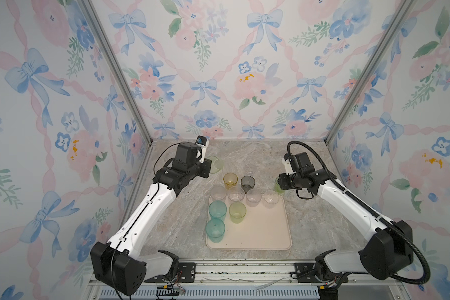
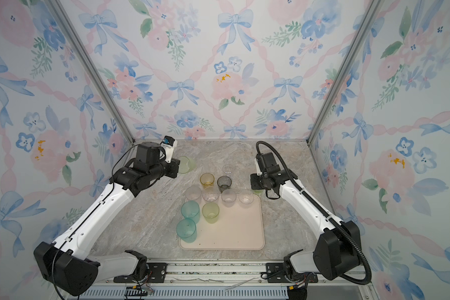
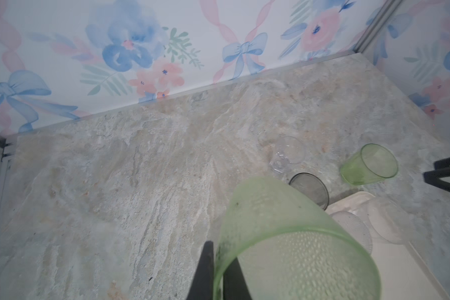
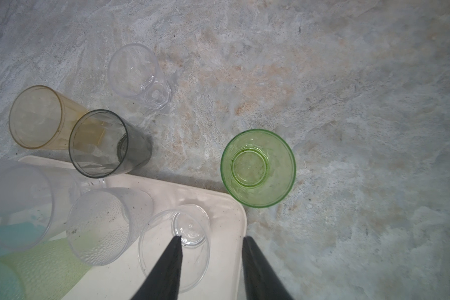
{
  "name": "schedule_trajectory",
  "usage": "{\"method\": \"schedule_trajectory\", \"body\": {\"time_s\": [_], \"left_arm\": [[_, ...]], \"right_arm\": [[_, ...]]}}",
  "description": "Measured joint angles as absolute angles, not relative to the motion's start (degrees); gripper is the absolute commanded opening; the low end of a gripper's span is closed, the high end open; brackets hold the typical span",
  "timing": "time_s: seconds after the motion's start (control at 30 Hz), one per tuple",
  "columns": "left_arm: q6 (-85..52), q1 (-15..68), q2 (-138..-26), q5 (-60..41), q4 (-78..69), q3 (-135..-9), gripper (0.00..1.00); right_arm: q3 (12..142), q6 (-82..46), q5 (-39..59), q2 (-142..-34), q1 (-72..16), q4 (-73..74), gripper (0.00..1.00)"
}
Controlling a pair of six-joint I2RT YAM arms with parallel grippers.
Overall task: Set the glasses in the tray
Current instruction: 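Lift the frosted green cup with the left gripper and carry it over the tray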
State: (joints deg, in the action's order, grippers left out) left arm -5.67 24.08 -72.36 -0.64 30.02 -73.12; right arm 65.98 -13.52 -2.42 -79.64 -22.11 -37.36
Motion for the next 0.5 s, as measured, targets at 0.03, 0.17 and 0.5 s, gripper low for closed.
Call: {"method": "schedule_trajectory", "body": {"time_s": [0.03,0.17,0.5], "left_arm": [[-5.5,25.78,-72.51,-0.82,30.09,-73.6,0.04],[-3.77,34.39,-75.57,-0.97,31.05,-76.09,0.03],[2.7,51.57,-91.31,-2.48,39.86,-88.12,0.03]], "right_arm": [[65.98,-13.52,-2.5,-79.61,-22.11,-37.36,0.42],[65.98,-13.52,-3.36,-79.29,-21.74,-37.5,0.42],[62.43,-14.66,-2.61,-74.3,-15.22,-37.08,0.42]]}}
